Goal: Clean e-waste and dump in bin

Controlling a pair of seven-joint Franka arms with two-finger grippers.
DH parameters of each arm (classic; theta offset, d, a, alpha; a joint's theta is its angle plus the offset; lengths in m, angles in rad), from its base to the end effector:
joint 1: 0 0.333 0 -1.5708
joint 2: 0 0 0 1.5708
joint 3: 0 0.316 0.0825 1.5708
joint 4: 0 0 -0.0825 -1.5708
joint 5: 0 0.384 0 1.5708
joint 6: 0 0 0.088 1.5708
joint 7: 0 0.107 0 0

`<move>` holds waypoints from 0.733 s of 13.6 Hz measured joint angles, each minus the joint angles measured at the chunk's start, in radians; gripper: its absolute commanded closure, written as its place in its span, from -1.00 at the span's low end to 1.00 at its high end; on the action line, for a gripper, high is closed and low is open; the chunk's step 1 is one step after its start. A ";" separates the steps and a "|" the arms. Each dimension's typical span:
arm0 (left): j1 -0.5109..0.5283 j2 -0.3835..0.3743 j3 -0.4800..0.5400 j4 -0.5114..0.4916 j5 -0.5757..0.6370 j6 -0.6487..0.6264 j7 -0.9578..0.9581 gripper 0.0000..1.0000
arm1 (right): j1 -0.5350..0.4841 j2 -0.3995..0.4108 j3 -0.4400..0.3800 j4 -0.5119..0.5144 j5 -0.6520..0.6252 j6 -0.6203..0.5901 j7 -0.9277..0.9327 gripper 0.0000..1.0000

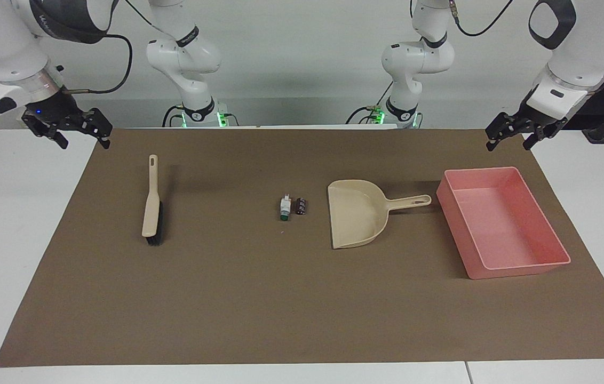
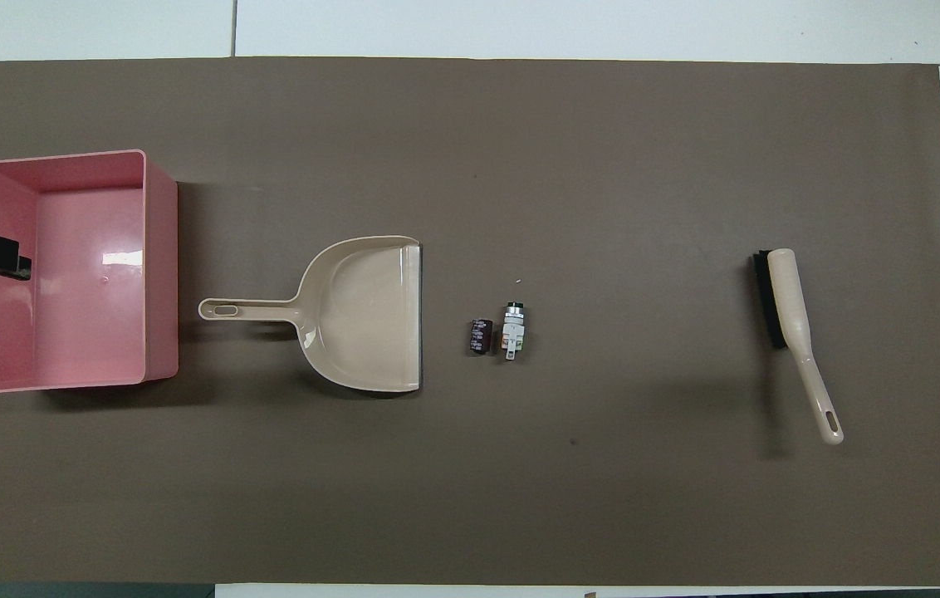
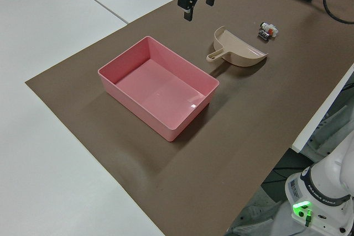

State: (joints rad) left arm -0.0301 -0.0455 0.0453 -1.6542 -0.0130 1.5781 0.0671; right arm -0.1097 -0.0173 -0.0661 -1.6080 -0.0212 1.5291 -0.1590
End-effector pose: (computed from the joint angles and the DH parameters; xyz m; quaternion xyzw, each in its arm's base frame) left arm 0.5395 0.0074 0.6107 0.9995 -0.0258 -0.0150 0.0081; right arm 0.5350 -0.0977 0.6130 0.9994 -0.0085 -0.0321 0.0048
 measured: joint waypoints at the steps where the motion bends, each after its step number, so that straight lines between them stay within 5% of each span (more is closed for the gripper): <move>1: 0.000 0.000 0.000 0.000 0.000 0.000 -0.001 -0.98 | 0.000 0.000 0.000 0.000 0.000 0.000 0.000 -0.98; 10: 0.000 0.000 0.000 0.000 0.000 -0.001 -0.006 -0.99 | 0.000 -0.003 0.000 -0.009 0.000 0.000 0.000 -0.98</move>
State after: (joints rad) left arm -0.0301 -0.0455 0.0453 -1.6542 -0.0130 1.5774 0.0611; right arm -0.1097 -0.0208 -0.0660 -1.6167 -0.0212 1.5291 -0.1590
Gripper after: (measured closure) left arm 0.004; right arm 0.009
